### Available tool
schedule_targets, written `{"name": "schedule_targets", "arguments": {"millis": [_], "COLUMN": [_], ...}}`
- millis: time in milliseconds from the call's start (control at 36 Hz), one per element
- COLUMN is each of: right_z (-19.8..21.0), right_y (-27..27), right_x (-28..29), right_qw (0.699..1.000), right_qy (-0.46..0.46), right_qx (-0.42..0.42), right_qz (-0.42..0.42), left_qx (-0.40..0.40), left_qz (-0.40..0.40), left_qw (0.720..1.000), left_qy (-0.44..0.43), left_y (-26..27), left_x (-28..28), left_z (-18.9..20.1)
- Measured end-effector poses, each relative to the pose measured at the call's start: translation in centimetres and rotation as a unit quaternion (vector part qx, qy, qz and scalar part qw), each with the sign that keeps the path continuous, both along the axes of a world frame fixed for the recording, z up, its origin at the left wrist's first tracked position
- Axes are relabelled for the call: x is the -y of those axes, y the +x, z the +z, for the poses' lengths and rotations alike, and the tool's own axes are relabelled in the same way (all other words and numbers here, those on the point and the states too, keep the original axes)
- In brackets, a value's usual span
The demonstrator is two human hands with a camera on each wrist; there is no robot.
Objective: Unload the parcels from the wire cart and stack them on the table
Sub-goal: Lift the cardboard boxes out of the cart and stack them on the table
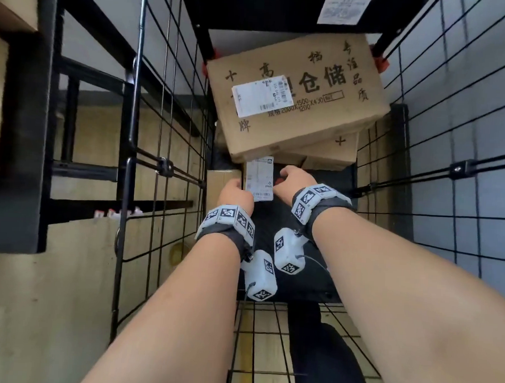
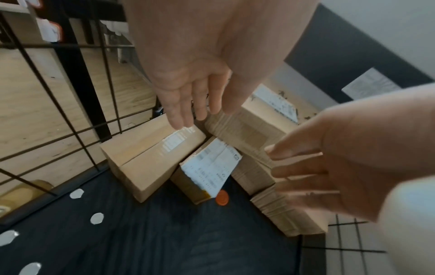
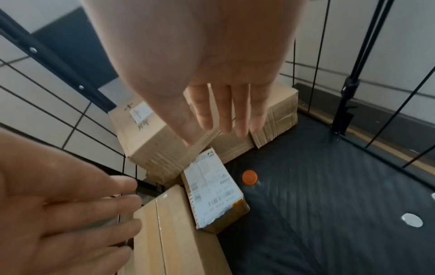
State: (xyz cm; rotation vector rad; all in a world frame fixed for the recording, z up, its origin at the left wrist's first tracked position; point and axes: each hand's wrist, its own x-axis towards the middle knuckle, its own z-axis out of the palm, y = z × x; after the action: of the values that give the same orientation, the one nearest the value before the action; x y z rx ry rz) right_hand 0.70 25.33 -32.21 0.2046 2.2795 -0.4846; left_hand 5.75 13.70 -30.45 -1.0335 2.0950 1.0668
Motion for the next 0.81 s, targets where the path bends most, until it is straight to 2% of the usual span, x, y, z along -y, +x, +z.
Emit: {"name": "schedule_targets", "arguments": {"millis": [139, 278, 472, 556, 639, 722, 806], "right_z": [-2.8, -5.3, -7.5, -7.7, -7.9, -7.8, -7.7], "right_y": [0.0, 0.1, 0.1, 0.5, 0.8, 0.9, 1.4], "right_x": [0.7, 1.1, 3.9, 5.3, 6.2, 7.3, 7.6], "right_qw": [1.000, 0.998, 0.986, 0.988, 0.992, 0.993, 0.994], "right_qy": [-0.007, -0.013, -0.041, -0.049, -0.028, -0.047, -0.046], "right_qx": [0.023, 0.047, 0.016, -0.009, -0.023, 0.017, 0.041], "right_qz": [0.005, 0.028, 0.158, 0.149, 0.123, 0.111, 0.087], "left_qx": [-0.006, 0.011, 0.045, 0.089, 0.092, 0.084, 0.110], "left_qz": [-0.008, -0.057, -0.119, -0.089, -0.037, -0.005, 0.022], "left_qw": [1.000, 0.997, 0.987, 0.989, 0.993, 0.994, 0.993], "left_qy": [0.009, -0.060, -0.094, -0.079, -0.071, -0.063, -0.042], "left_y": [0.8, 1.7, 3.4, 3.6, 3.7, 3.7, 3.6], "left_x": [-0.1, 0.4, 2.0, 2.6, 2.9, 3.1, 3.2], "left_z": [-3.0, -6.2, -9.4, -9.8, -10.0, -10.2, -9.9]}}
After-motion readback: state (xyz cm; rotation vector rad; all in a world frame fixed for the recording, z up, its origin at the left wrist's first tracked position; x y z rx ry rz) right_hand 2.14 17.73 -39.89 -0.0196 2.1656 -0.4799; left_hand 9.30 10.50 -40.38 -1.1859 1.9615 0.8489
